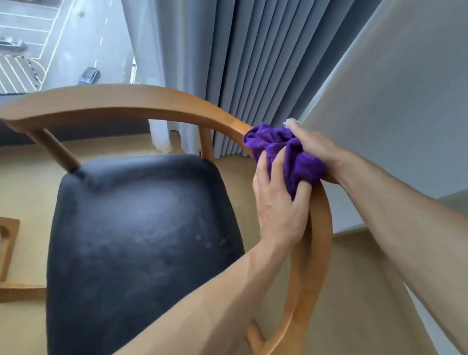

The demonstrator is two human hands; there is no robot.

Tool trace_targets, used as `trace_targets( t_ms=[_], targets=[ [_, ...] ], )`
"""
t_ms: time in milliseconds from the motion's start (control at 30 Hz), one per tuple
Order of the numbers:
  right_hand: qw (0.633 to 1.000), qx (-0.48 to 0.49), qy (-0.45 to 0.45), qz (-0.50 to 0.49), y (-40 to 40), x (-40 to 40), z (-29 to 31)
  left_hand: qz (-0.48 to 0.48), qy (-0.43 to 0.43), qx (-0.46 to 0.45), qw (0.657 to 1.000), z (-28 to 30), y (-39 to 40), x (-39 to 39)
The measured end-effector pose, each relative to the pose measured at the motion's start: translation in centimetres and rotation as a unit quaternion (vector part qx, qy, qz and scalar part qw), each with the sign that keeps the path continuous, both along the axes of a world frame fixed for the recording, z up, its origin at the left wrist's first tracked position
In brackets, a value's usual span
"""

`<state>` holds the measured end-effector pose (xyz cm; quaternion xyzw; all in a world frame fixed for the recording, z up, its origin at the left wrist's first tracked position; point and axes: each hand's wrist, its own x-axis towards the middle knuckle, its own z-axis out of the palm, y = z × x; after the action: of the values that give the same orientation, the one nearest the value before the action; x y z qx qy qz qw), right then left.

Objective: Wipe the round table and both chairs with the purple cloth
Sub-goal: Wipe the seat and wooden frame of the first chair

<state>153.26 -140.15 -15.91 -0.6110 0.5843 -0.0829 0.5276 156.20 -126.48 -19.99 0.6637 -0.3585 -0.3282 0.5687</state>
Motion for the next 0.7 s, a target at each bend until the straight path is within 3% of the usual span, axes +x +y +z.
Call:
trace_targets(
  t_ms=[100,300,400,567,700],
  targets=[
    [0.997,-0.056,0.047,0.017,0.2,-0.1,0.2,-0.014,0.024,0.007,1.000,0.2,2.7,-2.4],
    [0.991,-0.122,0.051,0.008,2.7,-1.2,-0.6,-0.061,0.079,0.027,0.995,-1.1,6.8,-4.0],
    [0.983,-0.165,0.076,0.022,4.1,-1.7,-0.2,-0.041,0.106,0.017,0.993,-1.1,4.8,-3.0],
    [0.987,-0.159,0.030,-0.022,6.7,-2.9,-0.1,0.005,0.151,0.050,0.987,-1.1,0.6,-0.6],
    [0.984,-0.170,0.032,-0.039,7.7,-3.5,-0.2,-0.036,0.132,0.084,0.987,-1.6,2.5,-2.2]
  ],
)
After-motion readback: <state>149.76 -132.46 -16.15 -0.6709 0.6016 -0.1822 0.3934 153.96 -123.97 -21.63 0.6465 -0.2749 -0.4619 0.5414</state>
